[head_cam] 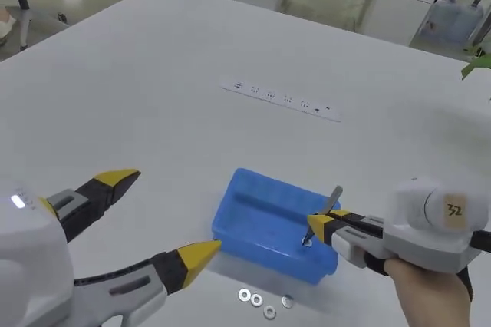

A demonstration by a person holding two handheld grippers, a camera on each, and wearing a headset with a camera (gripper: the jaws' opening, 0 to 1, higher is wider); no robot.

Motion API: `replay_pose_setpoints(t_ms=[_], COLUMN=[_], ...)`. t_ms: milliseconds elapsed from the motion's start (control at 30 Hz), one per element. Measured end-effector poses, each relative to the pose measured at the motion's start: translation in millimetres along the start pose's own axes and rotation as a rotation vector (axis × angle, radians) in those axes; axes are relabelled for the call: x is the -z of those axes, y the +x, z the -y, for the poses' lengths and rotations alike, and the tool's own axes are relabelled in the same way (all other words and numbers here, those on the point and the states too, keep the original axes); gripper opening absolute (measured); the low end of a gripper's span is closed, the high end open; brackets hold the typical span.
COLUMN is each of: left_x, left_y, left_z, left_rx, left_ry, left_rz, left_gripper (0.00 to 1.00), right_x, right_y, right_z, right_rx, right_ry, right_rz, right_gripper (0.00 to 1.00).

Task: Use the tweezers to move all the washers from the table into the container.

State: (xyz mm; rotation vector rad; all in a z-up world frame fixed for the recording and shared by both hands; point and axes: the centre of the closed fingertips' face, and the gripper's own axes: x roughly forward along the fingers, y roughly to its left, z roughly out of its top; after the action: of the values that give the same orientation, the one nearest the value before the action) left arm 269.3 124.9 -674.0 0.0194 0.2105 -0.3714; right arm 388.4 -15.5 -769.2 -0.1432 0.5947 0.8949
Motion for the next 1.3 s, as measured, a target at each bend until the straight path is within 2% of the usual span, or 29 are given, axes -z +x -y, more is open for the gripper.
replay_pose_setpoints(t_ms=[500, 800, 967, 1167, 1300], left_x=[-0.4, 1.0, 2.9, 4.4, 6.3], left_y=[-2.0, -0.5, -0.6, -0.4, 0.7], left_z=[-5.7, -3.4, -5.1, -6.0, -3.7], left_rx=[-0.013, 0.002, -0.002, 0.000, 0.011], left_ry=[-0.014, -0.008, -0.006, -0.006, 0.004], left_rz=[0.011, 0.008, 0.002, 0.000, -0.009], left_gripper=[0.70, 0.70, 0.69, 0.69, 0.69], right_x=[3.5, 1.0, -11.5, -38.2, -46.4], right_y=[2.5, 1.8, -6.4, -22.5, -30.4], right_z=[-0.4, 0.9, -5.6, -16.5, -25.8], right_rx=[0.005, 0.015, 0.013, 0.002, -0.018], right_ry=[0.002, 0.003, 0.022, 0.056, 0.060], right_rz=[-0.003, 0.006, 0.045, 0.149, 0.185], right_gripper=[0.03, 0.03, 0.03, 0.03, 0.03])
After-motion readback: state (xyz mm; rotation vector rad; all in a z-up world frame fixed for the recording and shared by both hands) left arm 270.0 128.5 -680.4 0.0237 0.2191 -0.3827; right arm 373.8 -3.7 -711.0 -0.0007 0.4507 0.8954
